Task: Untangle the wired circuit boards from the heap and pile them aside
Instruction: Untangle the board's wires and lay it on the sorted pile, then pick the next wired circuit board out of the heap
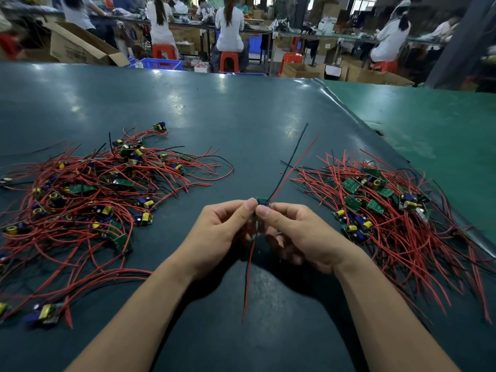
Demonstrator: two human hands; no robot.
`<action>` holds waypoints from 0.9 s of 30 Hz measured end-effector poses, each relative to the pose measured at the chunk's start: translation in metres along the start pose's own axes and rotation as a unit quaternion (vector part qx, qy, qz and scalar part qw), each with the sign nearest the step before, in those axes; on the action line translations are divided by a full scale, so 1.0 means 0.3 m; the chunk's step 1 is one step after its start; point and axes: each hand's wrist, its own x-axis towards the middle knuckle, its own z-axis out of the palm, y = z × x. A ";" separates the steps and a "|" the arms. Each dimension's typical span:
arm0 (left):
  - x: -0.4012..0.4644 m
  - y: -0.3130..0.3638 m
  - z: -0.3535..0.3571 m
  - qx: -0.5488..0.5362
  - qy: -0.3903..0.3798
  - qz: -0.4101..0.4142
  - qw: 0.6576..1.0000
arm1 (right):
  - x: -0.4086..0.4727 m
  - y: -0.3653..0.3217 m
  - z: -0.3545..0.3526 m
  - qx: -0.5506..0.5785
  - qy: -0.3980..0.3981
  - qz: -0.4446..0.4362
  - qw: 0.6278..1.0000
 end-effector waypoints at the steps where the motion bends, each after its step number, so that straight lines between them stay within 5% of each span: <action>1: 0.001 0.000 -0.002 -0.005 0.000 -0.003 1.000 | 0.001 0.000 0.003 0.003 -0.004 -0.009 1.000; 8: 0.000 -0.008 -0.001 -0.033 -0.023 -0.008 0.999 | 0.026 0.008 0.028 0.116 0.092 -0.065 0.987; 16: 0.004 -0.016 -0.007 -0.031 -0.032 0.000 0.999 | 0.036 0.017 0.053 0.167 0.098 -0.089 0.977; 21: -0.001 -0.019 0.000 0.104 -0.024 0.050 0.993 | 0.033 0.024 0.050 0.089 0.127 -0.107 0.982; 27: -0.009 -0.022 0.006 0.080 0.006 0.100 0.992 | 0.034 0.031 0.057 -0.025 0.180 -0.146 0.972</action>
